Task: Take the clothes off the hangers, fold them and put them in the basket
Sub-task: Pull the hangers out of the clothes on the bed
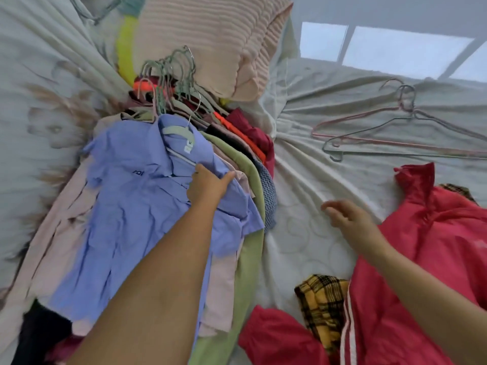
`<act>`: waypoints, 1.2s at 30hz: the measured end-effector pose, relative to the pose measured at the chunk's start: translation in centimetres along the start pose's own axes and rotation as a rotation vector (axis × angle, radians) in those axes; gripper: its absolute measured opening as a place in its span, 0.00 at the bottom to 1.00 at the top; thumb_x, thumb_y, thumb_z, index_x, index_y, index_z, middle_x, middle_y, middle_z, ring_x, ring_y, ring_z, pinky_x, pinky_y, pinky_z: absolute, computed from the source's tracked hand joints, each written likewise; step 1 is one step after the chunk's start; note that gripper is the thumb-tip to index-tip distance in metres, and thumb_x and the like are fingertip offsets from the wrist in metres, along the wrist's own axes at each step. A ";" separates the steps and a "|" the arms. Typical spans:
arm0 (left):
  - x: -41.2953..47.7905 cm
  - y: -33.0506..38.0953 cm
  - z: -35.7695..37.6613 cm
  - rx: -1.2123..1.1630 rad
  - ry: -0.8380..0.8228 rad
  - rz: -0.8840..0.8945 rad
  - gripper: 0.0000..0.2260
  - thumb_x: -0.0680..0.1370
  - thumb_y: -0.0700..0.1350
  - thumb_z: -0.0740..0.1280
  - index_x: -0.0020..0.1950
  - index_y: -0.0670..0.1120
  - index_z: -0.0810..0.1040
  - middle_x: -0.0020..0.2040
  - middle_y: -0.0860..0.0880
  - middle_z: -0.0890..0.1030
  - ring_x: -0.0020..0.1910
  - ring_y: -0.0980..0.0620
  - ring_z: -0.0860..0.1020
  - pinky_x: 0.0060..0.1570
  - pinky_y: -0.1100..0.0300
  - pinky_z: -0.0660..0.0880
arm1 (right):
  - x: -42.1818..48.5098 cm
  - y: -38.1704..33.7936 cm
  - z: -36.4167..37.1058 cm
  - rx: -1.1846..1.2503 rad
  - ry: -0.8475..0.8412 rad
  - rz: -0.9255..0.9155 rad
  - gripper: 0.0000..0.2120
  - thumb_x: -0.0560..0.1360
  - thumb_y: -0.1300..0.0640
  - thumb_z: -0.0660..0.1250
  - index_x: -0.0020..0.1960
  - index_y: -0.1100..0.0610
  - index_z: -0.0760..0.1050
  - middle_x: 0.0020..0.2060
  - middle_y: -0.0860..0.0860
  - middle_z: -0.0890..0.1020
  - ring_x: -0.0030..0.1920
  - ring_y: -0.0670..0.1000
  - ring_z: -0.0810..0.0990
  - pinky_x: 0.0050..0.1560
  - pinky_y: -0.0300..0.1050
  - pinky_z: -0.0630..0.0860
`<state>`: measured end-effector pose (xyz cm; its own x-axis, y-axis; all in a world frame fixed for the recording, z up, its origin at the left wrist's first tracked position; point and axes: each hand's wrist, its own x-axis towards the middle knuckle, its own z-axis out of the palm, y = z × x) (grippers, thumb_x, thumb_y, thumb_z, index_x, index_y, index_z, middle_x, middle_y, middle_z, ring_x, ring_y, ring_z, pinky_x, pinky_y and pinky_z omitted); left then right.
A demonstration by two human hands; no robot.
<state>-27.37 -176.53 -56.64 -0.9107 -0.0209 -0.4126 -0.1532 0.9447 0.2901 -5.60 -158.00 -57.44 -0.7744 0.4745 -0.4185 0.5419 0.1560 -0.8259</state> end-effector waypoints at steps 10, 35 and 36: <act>-17.5 -1.9 -2.9 -0.287 -0.257 0.292 0.12 0.75 0.47 0.66 0.40 0.49 0.63 0.34 0.52 0.70 0.35 0.52 0.73 0.32 0.61 0.60 | -2.5 -13.5 5.5 0.151 -0.142 -0.147 0.09 0.77 0.58 0.64 0.57 0.53 0.73 0.44 0.42 0.77 0.42 0.37 0.76 0.45 0.32 0.71; -30.7 4.2 -12.9 0.005 0.119 1.118 0.14 0.68 0.53 0.62 0.44 0.47 0.81 0.41 0.49 0.82 0.43 0.44 0.81 0.52 0.34 0.69 | -25.2 -18.1 -14.4 -0.198 -0.042 -0.275 0.06 0.77 0.59 0.65 0.51 0.52 0.80 0.41 0.43 0.79 0.42 0.41 0.76 0.43 0.26 0.69; -30.9 4.6 -13.1 0.018 0.120 1.150 0.11 0.68 0.48 0.63 0.43 0.46 0.81 0.39 0.48 0.82 0.41 0.43 0.81 0.51 0.37 0.70 | -25.9 -17.8 -15.0 -0.212 -0.032 -0.268 0.07 0.77 0.58 0.65 0.51 0.50 0.80 0.42 0.43 0.79 0.42 0.44 0.77 0.43 0.28 0.70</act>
<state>-5.00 -175.85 -31.21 -0.5389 0.8245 0.1722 0.7947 0.4300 0.4284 9.76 -160.05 -26.21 -0.9064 0.3654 -0.2117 0.3710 0.4492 -0.8128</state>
